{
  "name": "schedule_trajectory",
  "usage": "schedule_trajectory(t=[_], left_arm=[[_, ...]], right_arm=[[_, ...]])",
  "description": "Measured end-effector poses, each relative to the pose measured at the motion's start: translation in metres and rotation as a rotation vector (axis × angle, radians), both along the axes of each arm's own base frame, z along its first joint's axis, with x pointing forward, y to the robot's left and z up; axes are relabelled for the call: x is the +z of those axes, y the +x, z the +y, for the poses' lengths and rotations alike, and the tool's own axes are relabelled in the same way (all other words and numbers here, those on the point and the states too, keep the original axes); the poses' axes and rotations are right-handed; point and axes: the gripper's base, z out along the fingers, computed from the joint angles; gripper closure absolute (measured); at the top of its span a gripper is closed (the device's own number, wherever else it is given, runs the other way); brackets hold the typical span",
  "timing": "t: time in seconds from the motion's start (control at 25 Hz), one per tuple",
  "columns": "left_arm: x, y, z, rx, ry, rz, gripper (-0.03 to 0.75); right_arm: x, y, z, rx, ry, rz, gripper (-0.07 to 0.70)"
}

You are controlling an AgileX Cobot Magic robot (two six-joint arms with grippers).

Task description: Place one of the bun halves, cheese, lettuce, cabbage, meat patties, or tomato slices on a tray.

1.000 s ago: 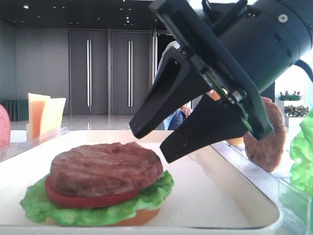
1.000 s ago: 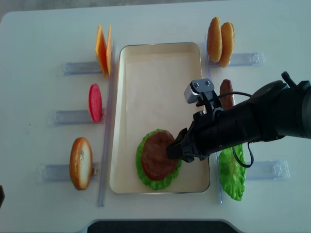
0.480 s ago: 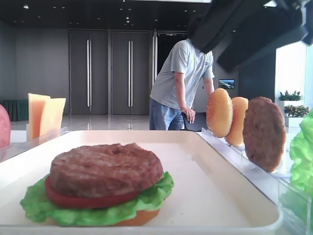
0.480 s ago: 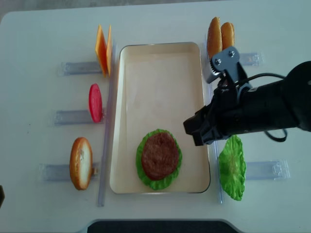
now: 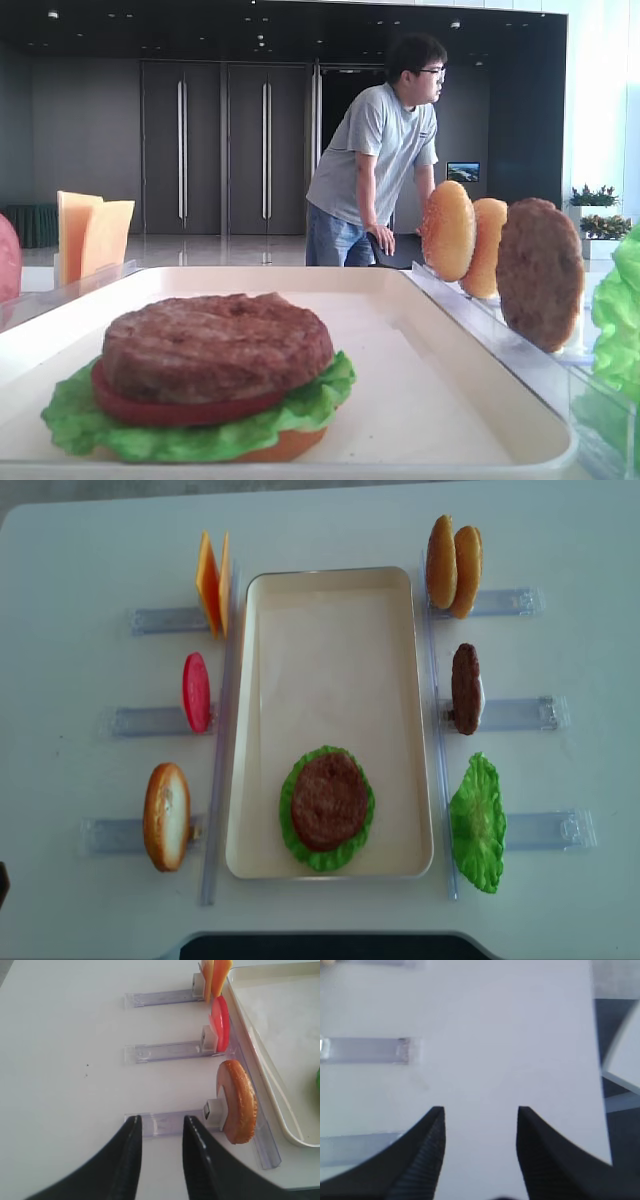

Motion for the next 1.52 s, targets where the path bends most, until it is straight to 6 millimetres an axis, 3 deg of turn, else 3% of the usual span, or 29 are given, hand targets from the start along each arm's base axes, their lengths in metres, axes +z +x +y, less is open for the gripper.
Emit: schedule_trajectory(t=[0.28, 0.44, 0.52, 0.76, 1.52], left_arm=[[0.0, 0.0, 0.0, 0.0, 0.0, 0.0, 0.496], [0.0, 0.0, 0.0, 0.0, 0.0, 0.0, 0.496], [0.0, 0.0, 0.0, 0.0, 0.0, 0.0, 0.496], [0.0, 0.0, 0.0, 0.0, 0.0, 0.0, 0.496], [0.0, 0.0, 0.0, 0.0, 0.0, 0.0, 0.496]], right_arm=[[0.019, -0.09, -0.004, -0.112, 0.02, -0.228, 0.31], [-0.003, -0.135, 0.0, -0.107, 0.04, -0.365, 0.31], [-0.02, -0.147, 0.001, -0.1, 0.053, -0.399, 0.31], [-0.053, -0.136, 0.004, -0.076, 0.076, -0.357, 0.31], [-0.053, -0.134, 0.008, -0.032, 0.092, -0.375, 0.31]])
